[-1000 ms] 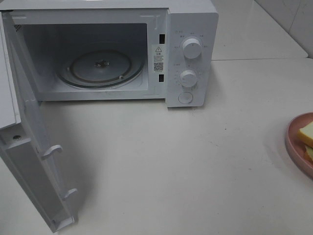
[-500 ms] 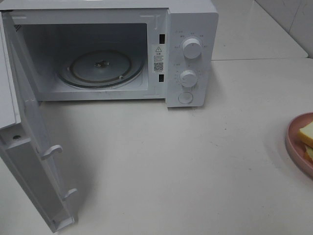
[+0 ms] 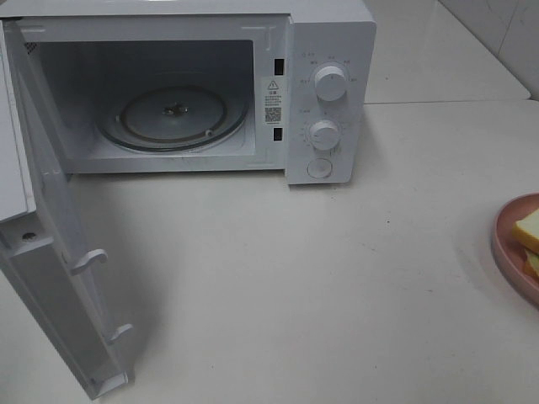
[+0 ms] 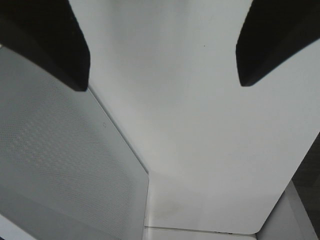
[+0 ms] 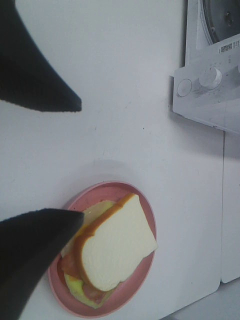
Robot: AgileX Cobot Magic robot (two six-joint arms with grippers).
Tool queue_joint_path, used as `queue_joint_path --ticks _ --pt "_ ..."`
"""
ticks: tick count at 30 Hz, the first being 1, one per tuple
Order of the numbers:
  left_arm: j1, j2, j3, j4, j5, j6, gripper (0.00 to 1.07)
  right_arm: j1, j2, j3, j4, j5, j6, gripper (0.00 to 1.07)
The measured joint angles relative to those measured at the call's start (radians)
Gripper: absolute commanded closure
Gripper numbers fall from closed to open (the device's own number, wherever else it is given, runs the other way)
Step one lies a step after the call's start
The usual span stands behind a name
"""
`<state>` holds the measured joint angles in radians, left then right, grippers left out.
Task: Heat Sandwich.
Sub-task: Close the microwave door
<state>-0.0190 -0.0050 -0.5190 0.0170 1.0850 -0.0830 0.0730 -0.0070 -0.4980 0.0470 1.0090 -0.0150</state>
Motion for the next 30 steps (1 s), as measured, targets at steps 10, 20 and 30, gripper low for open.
queue_joint_path --ticks 10,20,30 --pt "0.0 0.0 0.0 0.0 0.0 0.0 0.3 0.0 0.0 0.0 0.0 0.0 0.0 0.5" --pt "0.0 0.0 0.0 0.0 0.0 0.0 0.3 0.0 0.0 0.0 -0.002 0.0 0.0 0.5" --pt "0.0 0.0 0.0 0.0 0.0 0.0 0.3 0.0 0.0 0.0 -0.002 0.0 0.0 0.5"
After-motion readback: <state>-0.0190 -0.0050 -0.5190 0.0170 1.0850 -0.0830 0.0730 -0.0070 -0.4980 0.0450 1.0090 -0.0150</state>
